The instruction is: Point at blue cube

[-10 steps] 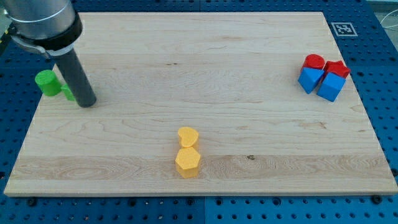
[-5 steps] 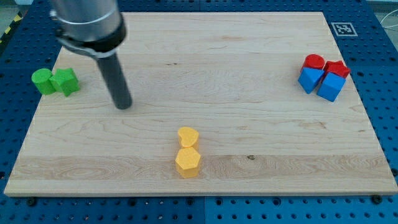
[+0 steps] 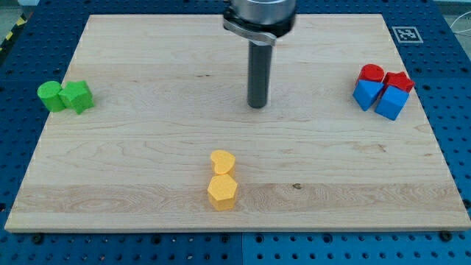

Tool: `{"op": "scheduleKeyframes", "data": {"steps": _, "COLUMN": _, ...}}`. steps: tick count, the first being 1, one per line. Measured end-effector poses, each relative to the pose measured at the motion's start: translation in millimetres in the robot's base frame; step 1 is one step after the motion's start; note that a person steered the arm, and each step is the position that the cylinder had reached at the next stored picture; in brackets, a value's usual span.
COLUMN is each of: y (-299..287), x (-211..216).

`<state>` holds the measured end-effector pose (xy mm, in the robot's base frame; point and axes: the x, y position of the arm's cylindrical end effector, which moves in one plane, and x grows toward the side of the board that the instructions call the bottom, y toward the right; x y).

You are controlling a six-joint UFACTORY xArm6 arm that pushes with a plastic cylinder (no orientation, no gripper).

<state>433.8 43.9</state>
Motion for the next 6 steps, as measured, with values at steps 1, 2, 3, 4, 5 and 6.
{"op": "scheduleKeyframes", "data": {"steps": 1, "y": 43, "x": 27}}
{"op": "scheduleKeyframes", "data": {"steps": 2, "y": 83, "x": 57}}
{"op": "scheduleKeyframes", "data": {"steps": 3, "y": 120, "x": 83}}
{"op": "scheduleKeyframes", "data": {"steps": 4, "y": 170, "x": 94}}
{"op": "scheduleKeyframes", "data": {"steps": 5, "y": 213, "x": 95}}
{"op": "scheduleKeyframes", "data": {"steps": 6, "y": 217, "x": 72}}
